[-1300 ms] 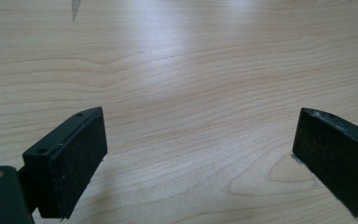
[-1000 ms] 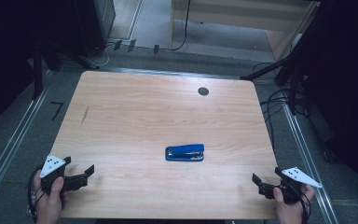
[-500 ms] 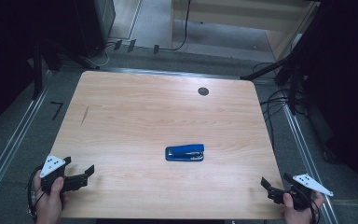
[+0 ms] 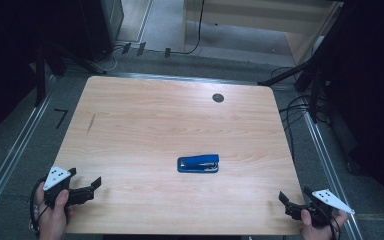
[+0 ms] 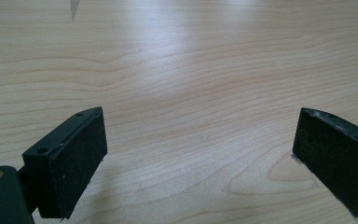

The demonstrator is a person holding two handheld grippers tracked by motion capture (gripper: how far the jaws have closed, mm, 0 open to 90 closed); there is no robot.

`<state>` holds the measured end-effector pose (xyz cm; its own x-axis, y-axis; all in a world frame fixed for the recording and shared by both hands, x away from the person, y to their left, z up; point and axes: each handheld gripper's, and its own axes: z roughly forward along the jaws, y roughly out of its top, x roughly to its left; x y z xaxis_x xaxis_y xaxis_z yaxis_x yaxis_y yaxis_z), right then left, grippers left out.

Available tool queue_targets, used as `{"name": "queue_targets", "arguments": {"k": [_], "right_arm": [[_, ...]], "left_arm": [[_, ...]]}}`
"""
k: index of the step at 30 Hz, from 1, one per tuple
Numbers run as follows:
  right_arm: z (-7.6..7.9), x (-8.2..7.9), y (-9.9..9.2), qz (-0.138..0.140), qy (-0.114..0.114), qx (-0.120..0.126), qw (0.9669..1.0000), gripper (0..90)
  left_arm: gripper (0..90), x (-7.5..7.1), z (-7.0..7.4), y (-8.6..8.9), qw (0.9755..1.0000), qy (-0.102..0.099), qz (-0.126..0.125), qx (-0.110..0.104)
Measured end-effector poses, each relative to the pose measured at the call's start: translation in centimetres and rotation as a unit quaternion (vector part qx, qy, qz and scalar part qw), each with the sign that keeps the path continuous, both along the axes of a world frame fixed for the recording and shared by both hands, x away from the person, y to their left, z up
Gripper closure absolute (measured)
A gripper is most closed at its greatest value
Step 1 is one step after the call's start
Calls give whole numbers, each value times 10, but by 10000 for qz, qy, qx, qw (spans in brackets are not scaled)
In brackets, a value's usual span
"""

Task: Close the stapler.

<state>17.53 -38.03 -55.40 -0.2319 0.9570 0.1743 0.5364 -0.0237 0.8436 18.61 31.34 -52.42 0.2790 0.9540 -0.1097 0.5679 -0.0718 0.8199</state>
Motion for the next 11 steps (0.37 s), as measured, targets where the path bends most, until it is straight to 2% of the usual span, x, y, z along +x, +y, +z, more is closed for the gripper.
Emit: {"name": "queue_targets", "arguments": {"k": [7, 11], "right_arm": [[-1, 1, -2, 23, 36, 104, 9999, 0], [-1, 2, 0, 79, 68, 47, 9999, 0]], "left_arm": [[33, 0, 0, 0, 10000, 10, 40, 57], [33, 0, 0, 0, 10000, 25, 30, 57]]}}
